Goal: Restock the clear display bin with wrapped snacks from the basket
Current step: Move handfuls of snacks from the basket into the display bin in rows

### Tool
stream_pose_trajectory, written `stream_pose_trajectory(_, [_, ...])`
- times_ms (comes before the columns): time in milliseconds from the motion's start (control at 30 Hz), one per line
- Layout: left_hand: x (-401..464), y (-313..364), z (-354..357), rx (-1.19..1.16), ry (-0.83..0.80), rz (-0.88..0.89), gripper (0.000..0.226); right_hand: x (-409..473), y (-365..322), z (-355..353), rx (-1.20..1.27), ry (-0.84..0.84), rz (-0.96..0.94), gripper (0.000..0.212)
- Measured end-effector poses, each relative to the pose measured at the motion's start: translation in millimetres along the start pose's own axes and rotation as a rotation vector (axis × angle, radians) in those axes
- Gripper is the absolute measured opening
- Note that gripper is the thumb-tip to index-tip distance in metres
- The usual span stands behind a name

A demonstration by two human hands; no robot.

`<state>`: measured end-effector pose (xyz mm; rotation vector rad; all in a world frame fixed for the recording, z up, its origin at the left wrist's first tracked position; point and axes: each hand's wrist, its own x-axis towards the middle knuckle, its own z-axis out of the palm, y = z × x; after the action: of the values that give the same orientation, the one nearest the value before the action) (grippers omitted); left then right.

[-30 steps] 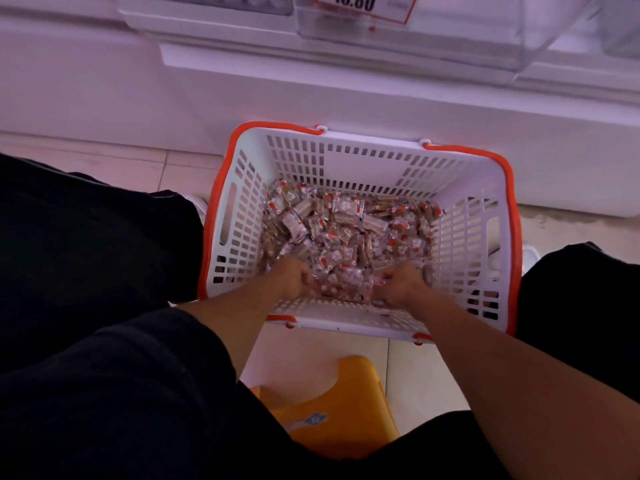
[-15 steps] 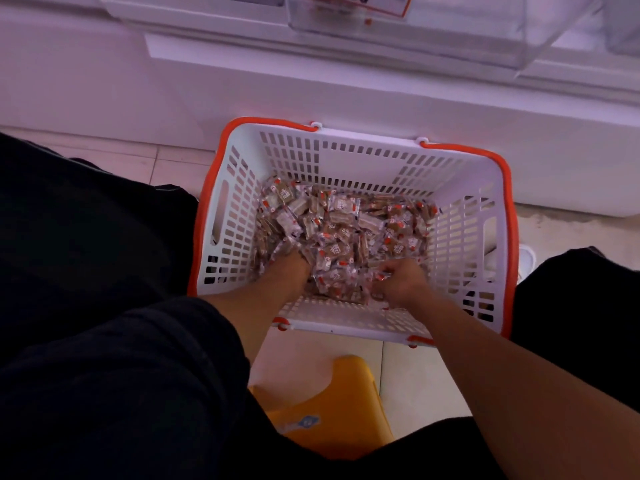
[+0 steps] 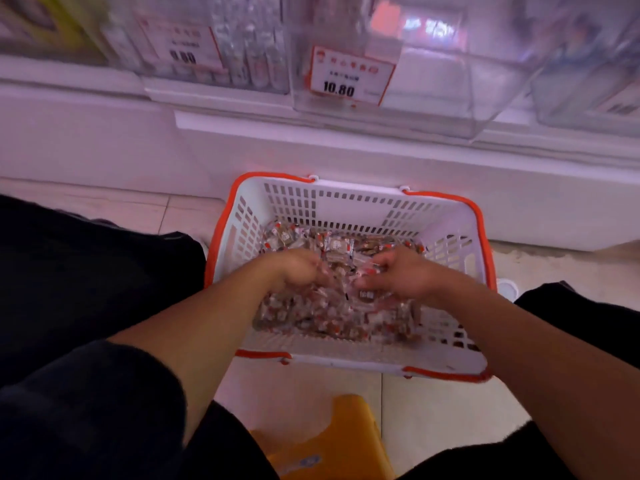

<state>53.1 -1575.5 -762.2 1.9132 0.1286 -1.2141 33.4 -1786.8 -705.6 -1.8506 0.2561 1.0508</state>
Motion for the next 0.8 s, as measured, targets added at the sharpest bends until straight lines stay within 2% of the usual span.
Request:
stream_pose_trajectory(100, [-47.9,67.3,-30.9,-0.326,-0.062,0.21,0.006,-53.1,-68.0,-35.2,-0.033,-0.091,-0.194,0.033])
stream_pose_trajectory(167, [-89.1,113.2,-49.8,-0.456,-0.049,0.363,0.005,-90.5,-106.0,-56.9,0.014,-0.044,-0.382,0.035])
stream_pose_trajectory(300, [-160.5,186.4,-70.9,-0.658,0.015,0.636,0.006,-137.3,-165.0,-81.9,0.216,0.332,-0.803,0.034])
stream_pose_trajectory(400, [-184.0,225.2,-79.6,-0.702,0.098,0.731,0.004,-140.8,-197.7,-88.1,0.258,0.542,-0.987,0.032])
stream_pose_trajectory(467, [-189.5,244.7,-87.4,-0.724,0.102,0.734,0.015,-134.7,-213.0,-90.8,0.231,0.623,-1.042,0.031])
stream_pose_trajectory(567, [-185.7,262.9,-96.6,-0.764,0.027,0.714,0.048,-117.2,-223.3,-97.1,0.22,0.725,-1.05,0.027])
stream_pose_trajectory(600, [-181.1,266.3,-97.1,-0.757,0.018,0.709,0.053,-110.3,-224.5,-98.8,0.238,0.777,-1.04,0.027])
stream_pose_trajectory(667, [-167.2,270.2,-94.7,-0.767,0.029,0.71,0.047,-96.4,-224.9,-98.8,0.296,0.836,-1.05,0.029])
stream_pose_trajectory(800, [-140.3,273.3,-95.4,-0.839,0.178,0.762,0.007,-72.0,-222.1,-100.7,0.216,0.871,-1.053,0.038])
